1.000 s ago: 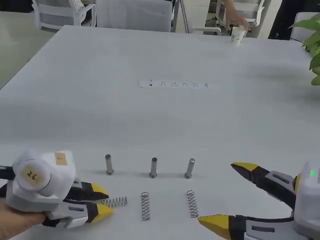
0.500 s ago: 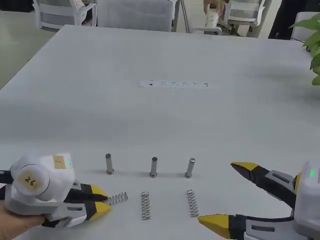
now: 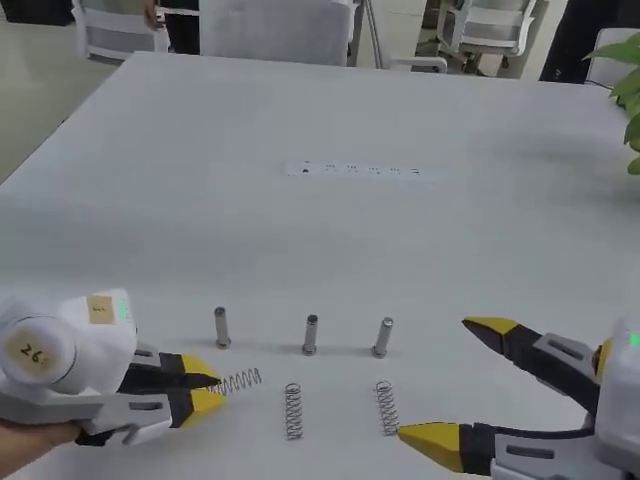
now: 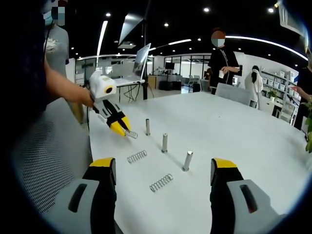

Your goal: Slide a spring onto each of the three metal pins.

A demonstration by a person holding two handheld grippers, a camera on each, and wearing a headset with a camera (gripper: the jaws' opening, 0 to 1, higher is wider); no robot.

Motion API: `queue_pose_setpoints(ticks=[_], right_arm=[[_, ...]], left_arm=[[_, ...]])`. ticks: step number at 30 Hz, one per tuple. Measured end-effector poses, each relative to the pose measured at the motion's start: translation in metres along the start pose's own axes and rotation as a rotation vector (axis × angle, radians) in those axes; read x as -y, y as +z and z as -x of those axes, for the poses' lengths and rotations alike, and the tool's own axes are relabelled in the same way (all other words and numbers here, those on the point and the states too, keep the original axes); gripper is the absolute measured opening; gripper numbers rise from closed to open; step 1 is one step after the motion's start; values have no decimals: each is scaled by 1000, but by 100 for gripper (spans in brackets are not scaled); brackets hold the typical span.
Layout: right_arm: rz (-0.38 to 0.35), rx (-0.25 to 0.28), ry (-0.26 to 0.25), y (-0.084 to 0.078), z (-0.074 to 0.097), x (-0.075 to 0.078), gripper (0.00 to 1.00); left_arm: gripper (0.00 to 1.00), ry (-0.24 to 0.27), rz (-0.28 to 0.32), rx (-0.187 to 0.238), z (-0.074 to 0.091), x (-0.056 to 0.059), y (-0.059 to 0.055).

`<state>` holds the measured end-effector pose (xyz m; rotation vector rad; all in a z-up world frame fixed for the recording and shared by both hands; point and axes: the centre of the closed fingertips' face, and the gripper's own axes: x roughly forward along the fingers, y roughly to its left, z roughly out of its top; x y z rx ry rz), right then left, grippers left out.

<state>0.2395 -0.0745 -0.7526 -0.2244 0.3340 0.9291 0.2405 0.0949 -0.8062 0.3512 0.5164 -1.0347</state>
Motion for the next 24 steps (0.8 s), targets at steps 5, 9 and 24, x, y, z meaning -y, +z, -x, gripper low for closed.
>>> queue_pose_setpoints(ticks=[5,9,24], right_arm=[[13,8,20,8,0,-3,79],[23,14,40,15,0,-5,76],[69,11,194,42,-13,-27,61]], left_arm=[[2,-6,-31,34,7,9,18],[2,-14,-57,61,12,16,32],[2,-51,-147,138,20,34,75]])
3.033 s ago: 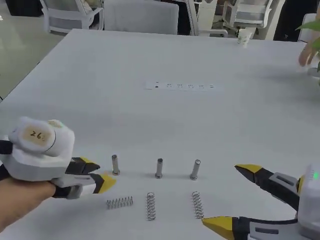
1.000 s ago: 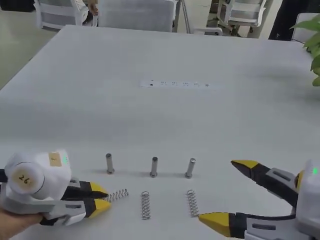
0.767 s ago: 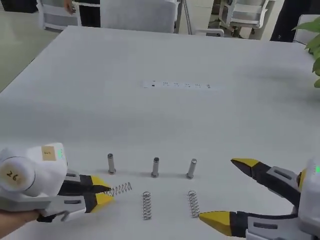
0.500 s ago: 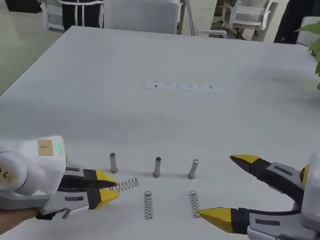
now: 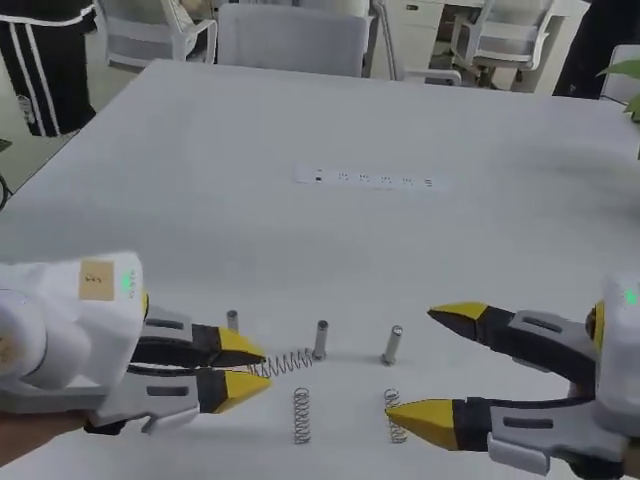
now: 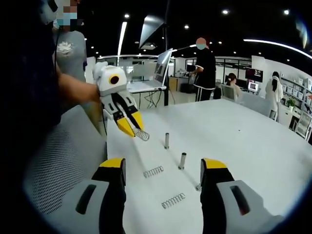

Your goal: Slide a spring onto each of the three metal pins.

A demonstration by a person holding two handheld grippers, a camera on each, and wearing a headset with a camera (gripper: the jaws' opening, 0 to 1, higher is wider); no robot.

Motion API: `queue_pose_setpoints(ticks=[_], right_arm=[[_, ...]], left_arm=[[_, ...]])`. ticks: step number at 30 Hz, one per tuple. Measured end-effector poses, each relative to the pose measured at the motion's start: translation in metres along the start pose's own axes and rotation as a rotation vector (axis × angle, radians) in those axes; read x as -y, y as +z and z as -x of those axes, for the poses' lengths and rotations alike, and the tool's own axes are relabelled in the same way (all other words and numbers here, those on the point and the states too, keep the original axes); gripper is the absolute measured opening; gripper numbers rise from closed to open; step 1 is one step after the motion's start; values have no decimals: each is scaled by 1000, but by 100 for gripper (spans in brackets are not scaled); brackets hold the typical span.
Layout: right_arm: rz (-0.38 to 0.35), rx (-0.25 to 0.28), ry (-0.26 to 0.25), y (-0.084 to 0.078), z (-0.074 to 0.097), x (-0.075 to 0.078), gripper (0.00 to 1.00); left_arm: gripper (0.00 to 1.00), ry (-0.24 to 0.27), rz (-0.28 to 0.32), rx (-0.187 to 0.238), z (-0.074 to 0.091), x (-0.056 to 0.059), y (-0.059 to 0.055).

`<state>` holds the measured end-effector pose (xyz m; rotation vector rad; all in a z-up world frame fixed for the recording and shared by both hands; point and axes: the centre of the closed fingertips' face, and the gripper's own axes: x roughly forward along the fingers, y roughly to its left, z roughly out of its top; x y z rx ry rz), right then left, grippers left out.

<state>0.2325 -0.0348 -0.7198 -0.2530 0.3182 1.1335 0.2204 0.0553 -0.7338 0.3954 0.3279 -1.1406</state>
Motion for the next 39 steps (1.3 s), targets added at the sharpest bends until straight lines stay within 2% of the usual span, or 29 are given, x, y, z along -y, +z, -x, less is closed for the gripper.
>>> queue_pose_setpoints(ticks=[7,14,23,39], right_arm=[[-13,12,67,9,-6,-8,54],[-23,2,143,14,-11,-21,41],[-48,34,223,27,-17,-35,30],[-96,46,305,32,-21,-49,18]], left_arm=[[2,-17,-21,19,0,4,9],[2,-38,-39,33,-1,11,16],[2,-55,-53,54,-3,15,25],[2,-86,-72,98,-7,26,40]])
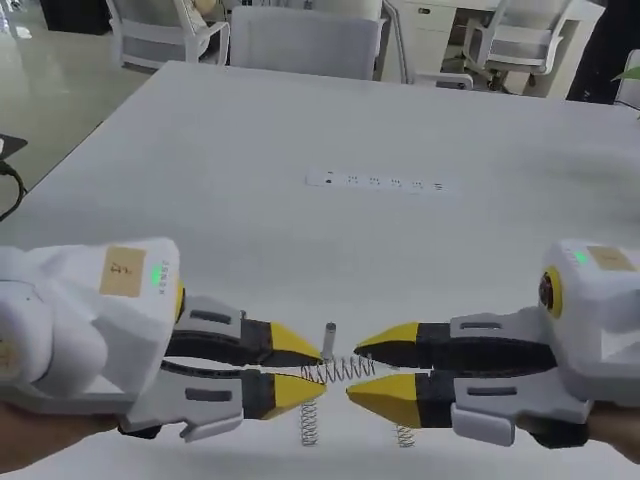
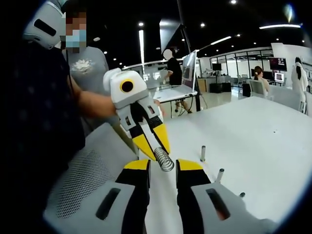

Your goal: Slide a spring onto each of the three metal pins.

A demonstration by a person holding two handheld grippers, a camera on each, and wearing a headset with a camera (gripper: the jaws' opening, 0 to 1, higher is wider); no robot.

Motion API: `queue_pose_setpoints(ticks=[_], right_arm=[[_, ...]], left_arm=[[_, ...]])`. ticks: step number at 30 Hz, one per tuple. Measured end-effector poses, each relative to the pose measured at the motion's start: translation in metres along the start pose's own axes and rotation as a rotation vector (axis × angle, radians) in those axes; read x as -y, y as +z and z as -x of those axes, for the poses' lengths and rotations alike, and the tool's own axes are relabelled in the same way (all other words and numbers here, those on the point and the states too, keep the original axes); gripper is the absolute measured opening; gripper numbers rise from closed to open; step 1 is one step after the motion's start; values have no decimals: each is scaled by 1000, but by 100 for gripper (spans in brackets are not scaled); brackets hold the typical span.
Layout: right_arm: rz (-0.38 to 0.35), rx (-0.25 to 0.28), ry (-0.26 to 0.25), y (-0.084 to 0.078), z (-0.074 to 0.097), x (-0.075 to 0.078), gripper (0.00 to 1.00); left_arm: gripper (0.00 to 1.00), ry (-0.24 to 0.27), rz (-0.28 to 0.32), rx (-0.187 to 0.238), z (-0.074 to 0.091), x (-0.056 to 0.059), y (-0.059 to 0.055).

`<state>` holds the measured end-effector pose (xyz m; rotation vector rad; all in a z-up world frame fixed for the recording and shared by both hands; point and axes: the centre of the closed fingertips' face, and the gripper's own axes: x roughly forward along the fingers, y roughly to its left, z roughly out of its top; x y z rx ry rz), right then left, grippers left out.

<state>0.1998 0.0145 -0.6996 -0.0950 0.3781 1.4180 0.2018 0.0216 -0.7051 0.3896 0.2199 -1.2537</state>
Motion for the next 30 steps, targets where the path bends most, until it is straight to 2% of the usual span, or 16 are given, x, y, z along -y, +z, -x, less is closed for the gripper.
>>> queue_pose_setpoints(ticks=[16,30], right_arm=[[-35,-6,32,0,-5,-5,12],[-52,-78,52,-3,-6,-7,9]], left_arm=[[2,-16,-16,16,-4,7,7],[2,-26,-15,6,-10,9,5]])
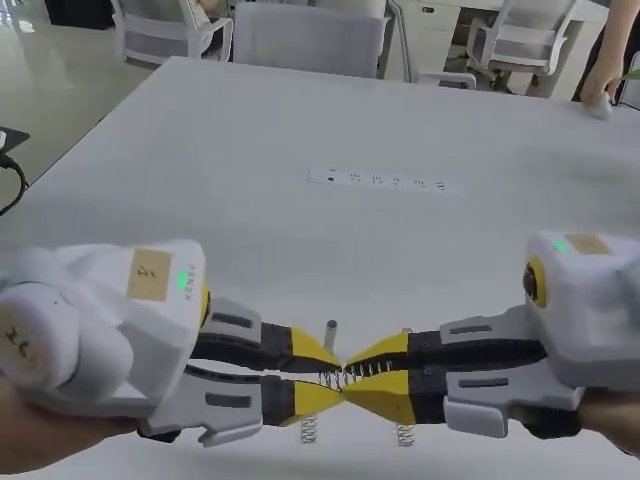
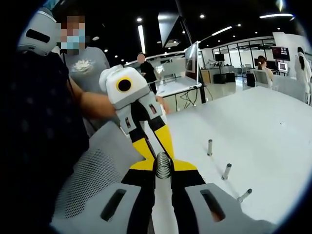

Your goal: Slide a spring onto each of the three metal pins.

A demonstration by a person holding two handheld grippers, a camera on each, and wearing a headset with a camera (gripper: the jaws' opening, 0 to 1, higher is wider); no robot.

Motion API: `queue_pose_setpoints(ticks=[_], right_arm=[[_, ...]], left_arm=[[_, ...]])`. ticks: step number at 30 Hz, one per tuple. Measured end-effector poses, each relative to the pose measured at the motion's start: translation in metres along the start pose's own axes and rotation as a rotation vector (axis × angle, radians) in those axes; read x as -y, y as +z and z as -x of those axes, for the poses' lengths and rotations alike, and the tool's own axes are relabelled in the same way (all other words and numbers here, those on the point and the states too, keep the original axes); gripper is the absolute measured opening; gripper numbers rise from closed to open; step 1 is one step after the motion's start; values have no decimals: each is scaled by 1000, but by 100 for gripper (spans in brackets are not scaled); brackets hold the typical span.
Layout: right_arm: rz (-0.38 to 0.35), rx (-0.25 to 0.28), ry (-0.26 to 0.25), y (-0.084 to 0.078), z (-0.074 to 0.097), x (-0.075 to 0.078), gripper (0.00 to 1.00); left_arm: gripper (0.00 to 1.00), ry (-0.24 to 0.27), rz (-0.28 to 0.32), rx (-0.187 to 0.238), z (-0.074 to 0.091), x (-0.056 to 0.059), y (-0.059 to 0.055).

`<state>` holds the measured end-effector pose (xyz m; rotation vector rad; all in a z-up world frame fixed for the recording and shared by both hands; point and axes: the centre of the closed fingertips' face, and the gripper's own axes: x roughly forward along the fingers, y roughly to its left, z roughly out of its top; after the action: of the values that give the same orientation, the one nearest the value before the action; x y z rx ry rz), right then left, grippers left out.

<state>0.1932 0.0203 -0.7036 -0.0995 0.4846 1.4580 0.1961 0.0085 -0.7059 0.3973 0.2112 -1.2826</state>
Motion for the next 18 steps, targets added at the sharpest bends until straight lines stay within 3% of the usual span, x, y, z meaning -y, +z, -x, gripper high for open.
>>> queue_pose_setpoints(ticks=[12,18], right_arm=[[46,-125,7,3,-2,5,9],[71,-224,20,-1,-3,7,9]], left_arm=[[2,21,2,-10,-3,-5,-2],[2,40,8,-14,-4,-8,-4]])
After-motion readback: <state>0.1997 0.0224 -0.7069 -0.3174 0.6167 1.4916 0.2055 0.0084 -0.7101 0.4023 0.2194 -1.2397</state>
